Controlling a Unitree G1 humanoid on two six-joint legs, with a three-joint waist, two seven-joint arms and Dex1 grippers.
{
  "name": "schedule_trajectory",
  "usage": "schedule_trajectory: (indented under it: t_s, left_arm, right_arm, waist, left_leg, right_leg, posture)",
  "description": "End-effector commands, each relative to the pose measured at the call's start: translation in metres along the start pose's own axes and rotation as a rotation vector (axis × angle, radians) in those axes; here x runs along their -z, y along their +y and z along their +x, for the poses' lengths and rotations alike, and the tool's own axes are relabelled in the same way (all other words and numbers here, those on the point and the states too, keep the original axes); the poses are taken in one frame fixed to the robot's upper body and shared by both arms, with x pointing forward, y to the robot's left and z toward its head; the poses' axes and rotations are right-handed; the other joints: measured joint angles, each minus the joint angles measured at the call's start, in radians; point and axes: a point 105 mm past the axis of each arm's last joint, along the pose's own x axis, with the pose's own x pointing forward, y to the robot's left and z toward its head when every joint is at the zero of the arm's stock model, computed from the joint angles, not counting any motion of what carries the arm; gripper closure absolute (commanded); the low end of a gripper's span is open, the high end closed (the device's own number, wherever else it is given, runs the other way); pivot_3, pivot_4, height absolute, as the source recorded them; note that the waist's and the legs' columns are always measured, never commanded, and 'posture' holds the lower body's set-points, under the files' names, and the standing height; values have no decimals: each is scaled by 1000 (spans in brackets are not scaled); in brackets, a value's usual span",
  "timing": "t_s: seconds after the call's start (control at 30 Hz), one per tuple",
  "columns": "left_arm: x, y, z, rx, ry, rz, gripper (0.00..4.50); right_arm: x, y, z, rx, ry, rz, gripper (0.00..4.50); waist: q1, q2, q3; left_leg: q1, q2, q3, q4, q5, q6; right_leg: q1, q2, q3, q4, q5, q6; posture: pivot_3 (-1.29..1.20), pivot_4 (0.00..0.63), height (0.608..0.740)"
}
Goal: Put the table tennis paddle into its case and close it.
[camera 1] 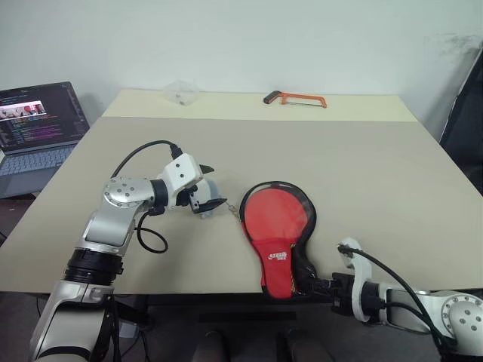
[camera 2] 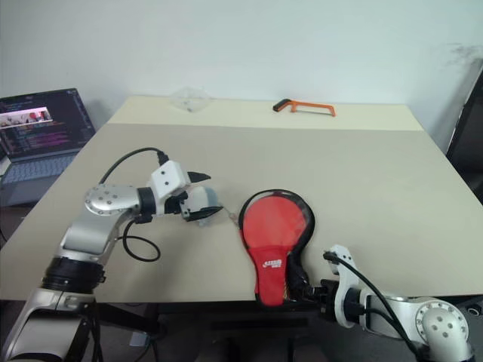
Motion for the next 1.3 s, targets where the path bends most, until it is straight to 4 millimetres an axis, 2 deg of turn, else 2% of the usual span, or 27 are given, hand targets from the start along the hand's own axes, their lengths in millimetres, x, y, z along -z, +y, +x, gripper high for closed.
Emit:
schedule_trajectory:
  t_s: [0.03,0.1,0.2,0.27,0.3,0.37,0.43,0.5,0.6,0.63,0.77,0.9,1.07,1.13,1.3]
  left_arm:
    - [-11,9,-2,-32,-29,45,0]
    - [-11,12,-4,-42,-27,45,0]
    - [-9,21,-7,-77,-20,43,0]
    - [-8,25,-8,-98,-20,37,0]
    - [-9,29,-8,-110,-20,31,0]
    - [-9,33,-7,-126,-21,19,0]
    - [-9,35,-4,-135,-21,7,0]
    - [-8,36,1,-132,-15,-4,0]
    - [-6,32,8,-106,-9,-38,0]
    - [-6,30,9,-99,-7,-46,0]
    - [0,26,15,-67,18,-92,0]
    - [5,18,21,-18,42,-154,0]
    - [31,5,37,22,164,-176,0]
    - [39,2,40,35,206,-159,0]
    - [52,9,55,-18,273,-117,0]
  right_arm:
    - [-8,0,-9,-5,-5,-29,2656]
    - [-15,-4,-18,12,1,-88,1977]
    - [-32,-14,-47,82,27,-278,925]
    - [-41,-14,-60,98,37,-378,239]
    - [-52,-6,-65,86,17,-472,21]
    - [-73,12,-65,55,-47,-628,21]
    - [-96,28,-52,44,-154,-755,21]
    - [-116,39,-26,53,-262,-825,21]
    - [-126,45,17,79,-351,-884,21]
    - [-128,45,25,93,-376,-895,21]
    - [-123,23,64,180,-402,-836,21]
    - [-105,6,87,178,-350,-728,21]
    - [-86,-8,100,195,-286,-649,21]
    - [-85,-9,100,196,-285,-646,21]
    - [-87,-7,100,195,-289,-647,21]
  waist:
    - [0,0,0]
    - [2,0,0]
    - [6,0,0]
    - [11,0,0]
    - [13,0,0]
    - [13,0,0]
    - [10,0,0]
    - [10,-2,-1]
    - [15,-2,-1]
    - [19,-2,-1]
    - [33,-2,-1]
    - [43,-2,-1]
    - [43,-4,-3]
    - [42,-5,-5]
    - [44,-7,-11]
  left_leg:
    - [0,0,0,0,0,0]
    - [0,0,0,2,0,0]
    - [-1,-1,1,6,0,0]
    - [-2,-1,1,8,0,0]
    - [-1,-1,1,8,0,0]
    - [-1,-1,1,9,0,0]
    - [-1,0,1,9,0,0]
    - [-1,0,0,9,0,0]
    - [-1,0,1,9,0,0]
    - [-3,0,1,9,0,0]
    - [-6,-1,2,9,0,0]
    - [-6,-1,1,9,0,0]
    - [3,0,1,10,0,0]
    - [13,0,1,9,0,0]
    - [15,0,1,9,0,0]
  right_leg:
    - [0,0,0,0,0,0]
    - [1,-1,0,0,1,1]
    - [1,-2,1,0,2,3]
    - [2,-3,1,-1,1,1]
    - [2,-3,1,-1,1,1]
    - [2,-3,1,-1,1,2]
    - [2,-1,1,-1,1,2]
    - [2,-1,1,-1,1,2]
    - [1,0,1,-1,3,6]
    - [-1,0,1,-1,4,5]
    - [-3,-1,0,-1,5,3]
    - [-2,-1,-1,0,5,2]
    - [6,0,-1,0,5,4]
    - [15,0,0,-2,-1,-1]
    - [17,-1,0,-1,-1,-2]
  posture:
    - [0,150,740]
    - [0,150,740]
    - [0,150,740]
    - [0,150,740]
    - [0,150,740]
    - [0,150,740]
    - [0,150,740]
    - [0,150,740]
    - [0,150,740]
    - [0,150,740]
    - [0,150,740]
    - [0,150,740]
    - [0,150,740]
    - [0,150,740]
    - [0,150,740]
